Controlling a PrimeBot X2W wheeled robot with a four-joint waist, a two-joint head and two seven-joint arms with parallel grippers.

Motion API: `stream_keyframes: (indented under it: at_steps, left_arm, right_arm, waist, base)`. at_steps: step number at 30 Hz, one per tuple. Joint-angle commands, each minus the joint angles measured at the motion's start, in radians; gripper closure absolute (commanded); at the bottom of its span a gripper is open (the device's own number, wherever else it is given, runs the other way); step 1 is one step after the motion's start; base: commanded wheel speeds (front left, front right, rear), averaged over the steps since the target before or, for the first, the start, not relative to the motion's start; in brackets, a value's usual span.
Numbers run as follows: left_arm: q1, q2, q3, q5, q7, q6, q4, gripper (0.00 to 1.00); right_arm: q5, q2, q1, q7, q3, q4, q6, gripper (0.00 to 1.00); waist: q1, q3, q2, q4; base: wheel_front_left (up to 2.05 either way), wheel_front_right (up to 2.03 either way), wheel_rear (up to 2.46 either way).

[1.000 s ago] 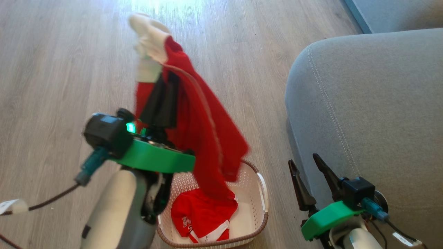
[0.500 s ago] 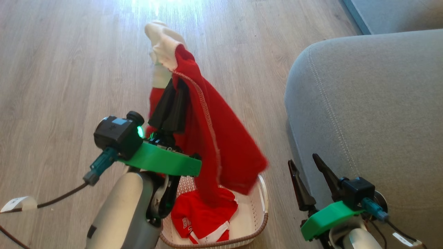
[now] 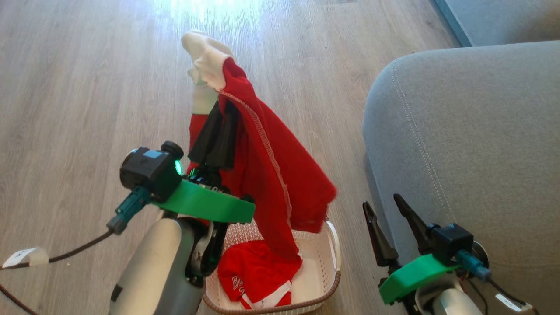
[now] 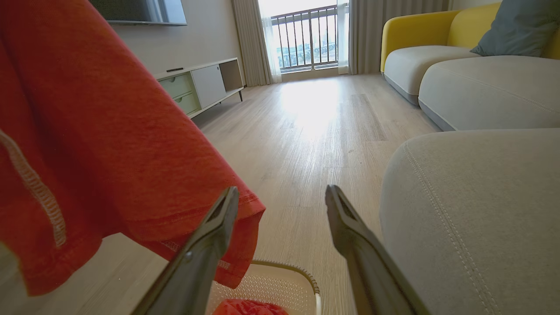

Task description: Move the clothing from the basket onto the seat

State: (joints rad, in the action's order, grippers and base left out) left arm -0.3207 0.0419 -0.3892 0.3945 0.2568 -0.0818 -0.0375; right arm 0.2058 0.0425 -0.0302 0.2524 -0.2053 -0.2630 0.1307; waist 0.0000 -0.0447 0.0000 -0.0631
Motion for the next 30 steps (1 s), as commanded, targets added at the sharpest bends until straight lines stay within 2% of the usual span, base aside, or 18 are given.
stream_keyframes:
  at_steps: [1,5,8,13,22,30]
  left_arm:
    - [-0.023,0.008,0.033,-0.005,0.005,0.006,-0.03,1.0]
    - [-0.021,0.008,0.028,-0.005,0.005,0.009,-0.023,1.0]
    - [-0.019,0.008,0.019,-0.006,0.005,0.015,-0.014,1.0]
    - [-0.017,0.008,-0.014,-0.01,0.005,0.049,0.014,1.0]
    - [-0.017,0.008,-0.072,-0.016,0.005,0.105,0.041,1.0]
    - [-0.019,0.008,-0.113,-0.004,0.005,0.123,0.043,1.0]
  right_arm:
    - [0.007,0.008,-0.036,0.009,-0.027,0.038,0.0,0.0]
    - [-0.027,0.009,-0.055,0.009,-0.055,0.045,0.0,0.0]
    - [-0.032,0.033,-0.08,0.009,-0.104,0.059,0.0,0.0]
    - [-0.005,0.132,-0.145,0.009,-0.254,0.085,0.0,0.0]
    - [0.108,0.321,-0.299,0.009,-0.524,0.099,0.0,0.0]
    - [0.142,0.421,-0.431,0.009,-0.646,0.061,0.0,0.0]
  waist:
    - [0.0,0.0,0.0,0.0]
    - [0.0,0.0,0.0,-0.001]
    - [0.0,0.0,0.0,-0.002]
    - [0.0,0.001,0.0,-0.003]
    - [0.0,0.004,0.0,-0.001]
    - [0.0,0.002,0.0,0.01]
  base:
    - [0.0,0.0,0.0]
    - [0.0,0.0,0.0]
    - [0.0,0.0,0.0]
    - [0.0,0.0,0.0]
    - [0.0,0.0,0.0]
    - [0.0,0.0,0.0]
